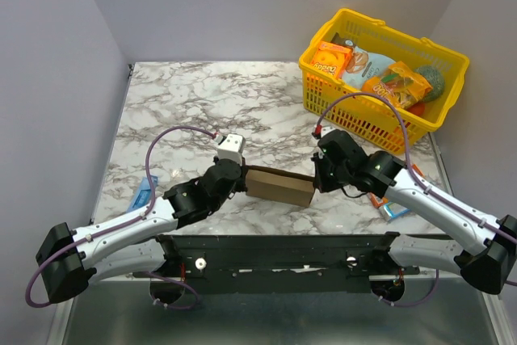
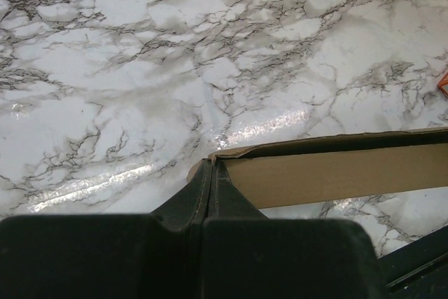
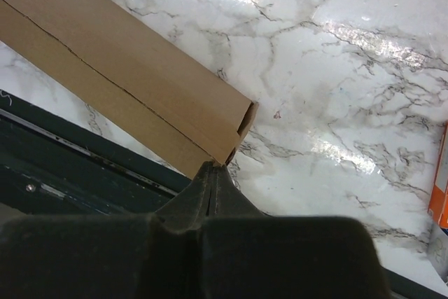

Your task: Fold the paper box

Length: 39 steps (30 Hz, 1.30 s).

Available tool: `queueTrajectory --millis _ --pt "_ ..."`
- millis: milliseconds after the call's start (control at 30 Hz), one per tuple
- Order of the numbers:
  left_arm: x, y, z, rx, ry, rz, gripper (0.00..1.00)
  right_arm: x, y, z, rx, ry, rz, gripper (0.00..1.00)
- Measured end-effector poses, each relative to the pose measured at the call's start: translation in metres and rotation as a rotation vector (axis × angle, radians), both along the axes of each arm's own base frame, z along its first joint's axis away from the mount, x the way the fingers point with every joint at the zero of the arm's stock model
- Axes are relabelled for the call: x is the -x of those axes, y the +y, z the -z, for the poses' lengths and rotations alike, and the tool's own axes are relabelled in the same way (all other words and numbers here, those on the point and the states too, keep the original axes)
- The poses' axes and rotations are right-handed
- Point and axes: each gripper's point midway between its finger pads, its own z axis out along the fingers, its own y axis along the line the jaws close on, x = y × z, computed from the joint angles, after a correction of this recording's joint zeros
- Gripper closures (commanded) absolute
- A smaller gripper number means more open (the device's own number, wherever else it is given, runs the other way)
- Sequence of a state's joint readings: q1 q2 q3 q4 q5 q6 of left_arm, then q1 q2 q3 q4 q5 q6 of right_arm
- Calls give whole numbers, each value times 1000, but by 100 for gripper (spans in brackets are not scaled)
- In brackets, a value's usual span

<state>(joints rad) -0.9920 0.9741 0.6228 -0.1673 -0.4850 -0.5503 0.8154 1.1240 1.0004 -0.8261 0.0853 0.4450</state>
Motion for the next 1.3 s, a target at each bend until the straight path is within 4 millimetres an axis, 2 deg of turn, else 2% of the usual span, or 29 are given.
queueTrajectory --millis 700,733,800,833,900,933,1033,1167,1300 --pt "1 0 3 14 8 -10 100 4 0 7 -34 -3 1 98" --pt "1 0 3 14 8 -10 100 4 0 6 -38 -5 0 84" --pt "1 0 4 13 7 -10 100 5 -1 5 -40 -2 -1 63" --pt "1 0 4 14 6 -11 100 7 -1 5 -41 7 -2 50" --pt "1 -1 4 16 5 -7 100 13 -2 7 -30 36 -8 39" --pt "2 -2 5 18 3 -5 100 15 -4 6 -23 43 -12 29" --pt "2 -2 5 21 1 -3 100 16 -4 -7 -20 33 -36 19" --pt "2 -2 4 23 -1 -3 100 10 -1 -28 -37 -39 -87 12" --pt "2 -2 4 23 -1 -2 100 8 -2 -34 -7 -105 -164 7"
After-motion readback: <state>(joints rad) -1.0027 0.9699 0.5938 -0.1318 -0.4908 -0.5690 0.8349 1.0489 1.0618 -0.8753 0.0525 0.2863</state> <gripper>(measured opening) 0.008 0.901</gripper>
